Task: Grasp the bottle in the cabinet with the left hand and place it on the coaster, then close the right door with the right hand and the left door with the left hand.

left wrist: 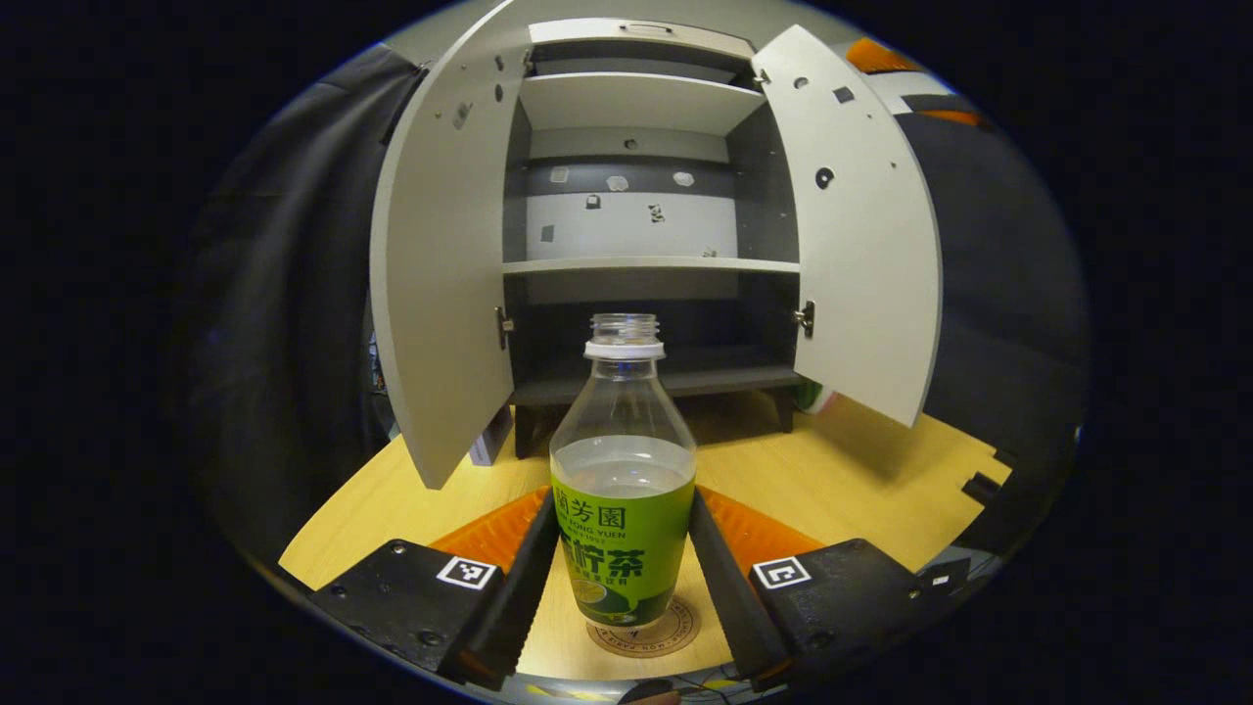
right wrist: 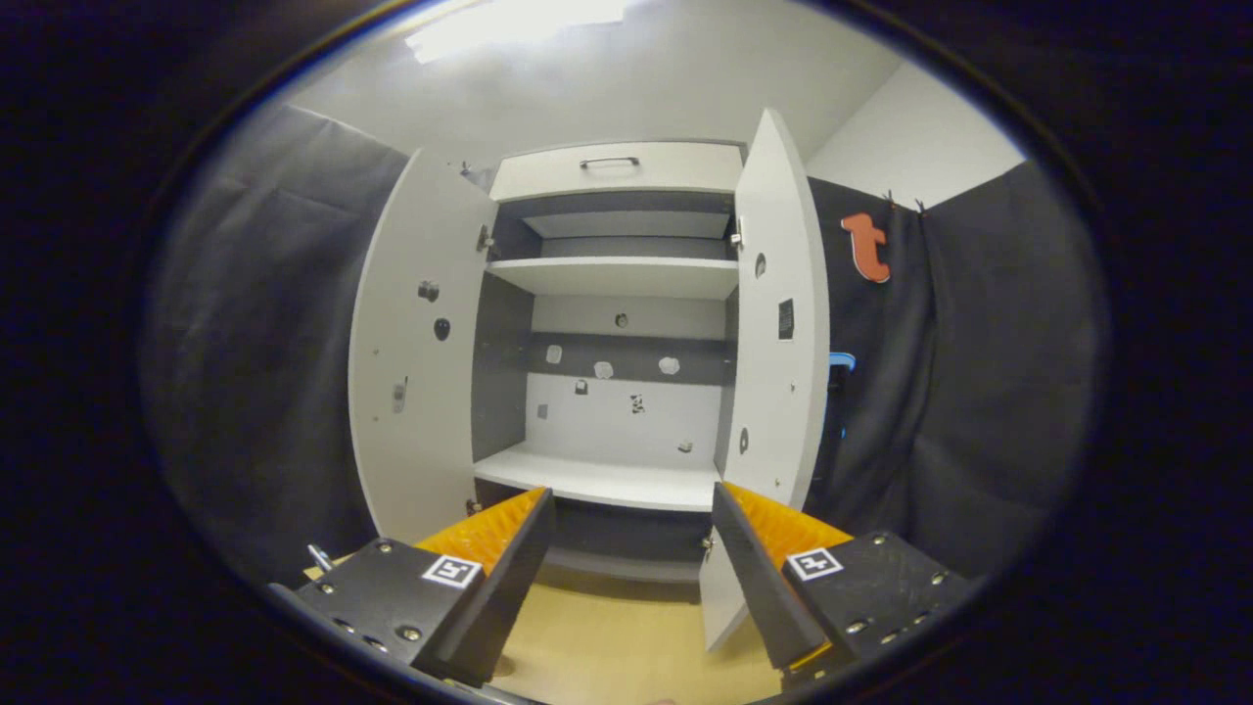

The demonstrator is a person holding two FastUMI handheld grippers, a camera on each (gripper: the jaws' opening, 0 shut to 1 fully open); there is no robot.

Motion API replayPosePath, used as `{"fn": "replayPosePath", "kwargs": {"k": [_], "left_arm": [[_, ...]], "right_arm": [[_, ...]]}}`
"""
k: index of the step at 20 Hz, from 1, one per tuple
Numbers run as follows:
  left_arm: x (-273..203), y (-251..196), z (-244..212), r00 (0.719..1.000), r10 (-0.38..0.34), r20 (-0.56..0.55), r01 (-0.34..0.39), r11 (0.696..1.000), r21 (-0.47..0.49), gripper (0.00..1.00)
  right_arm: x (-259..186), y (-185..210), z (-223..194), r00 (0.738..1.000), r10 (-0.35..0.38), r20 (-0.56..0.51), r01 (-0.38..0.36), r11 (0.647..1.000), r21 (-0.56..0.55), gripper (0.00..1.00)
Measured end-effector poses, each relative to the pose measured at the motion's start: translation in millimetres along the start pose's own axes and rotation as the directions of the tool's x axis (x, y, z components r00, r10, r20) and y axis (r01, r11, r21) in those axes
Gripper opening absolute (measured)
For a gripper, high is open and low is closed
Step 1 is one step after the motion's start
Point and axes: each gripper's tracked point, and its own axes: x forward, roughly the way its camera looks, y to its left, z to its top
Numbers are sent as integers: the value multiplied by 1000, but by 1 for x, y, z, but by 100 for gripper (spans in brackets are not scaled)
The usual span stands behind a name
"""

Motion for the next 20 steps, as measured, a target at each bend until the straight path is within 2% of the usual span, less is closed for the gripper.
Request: {"fn": "replayPosePath", "kwargs": {"k": [1, 2, 3, 4, 5, 8, 12, 13, 14, 15, 20], "left_arm": [[2, 1, -4, 1000, -4, 2, 4, 1000, 7, 81], [4, 0, -6, 1000, -11, -1, 11, 1000, 7, 81], [5, 1, -9, 1000, -15, -6, 15, 1000, 3, 80], [7, 3, -11, 1000, -15, -10, 15, 1000, -8, 81], [7, 1, -16, 999, -26, -27, 25, 999, -25, 81], [3, -7, -28, 997, -53, -62, 50, 997, -53, 81], [-1, -13, -33, 995, -73, -69, 75, 996, 39, 84], [-2, -12, -34, 995, -66, -71, 71, 996, 60, 87], [-6, -11, -30, 995, -72, -70, 77, 994, 72, 93], [-8, -11, -24, 995, -74, -60, 78, 994, 81, 95], [-14, -8, -1, 995, -86, -46, 89, 993, 78, 95]], "right_arm": [[3, -1, -5, 1000, 0, -14, 0, 1000, -9, 93], [6, -1, -10, 1000, 0, -29, -1, 1000, -9, 93], [9, -1, -12, 999, 0, -37, 0, 1000, -5, 98], [12, -2, -12, 999, -2, -38, 2, 1000, -1, 94], [15, -2, -11, 999, 0, -33, 0, 1000, -1, 98], [25, -5, -10, 1000, -6, -26, 6, 1000, -7, 98], [28, -5, -8, 1000, -3, -18, 3, 1000, -4, 98], [27, -6, -9, 1000, -4, -19, 4, 1000, -10, 98], [26, -9, -11, 1000, -7, -25, 7, 1000, -17, 98], [23, -10, -14, 999, -13, -30, 12, 1000, -22, 98], [11, -21, -21, 999, -34, -42, 34, 999, -5, 98]]}}
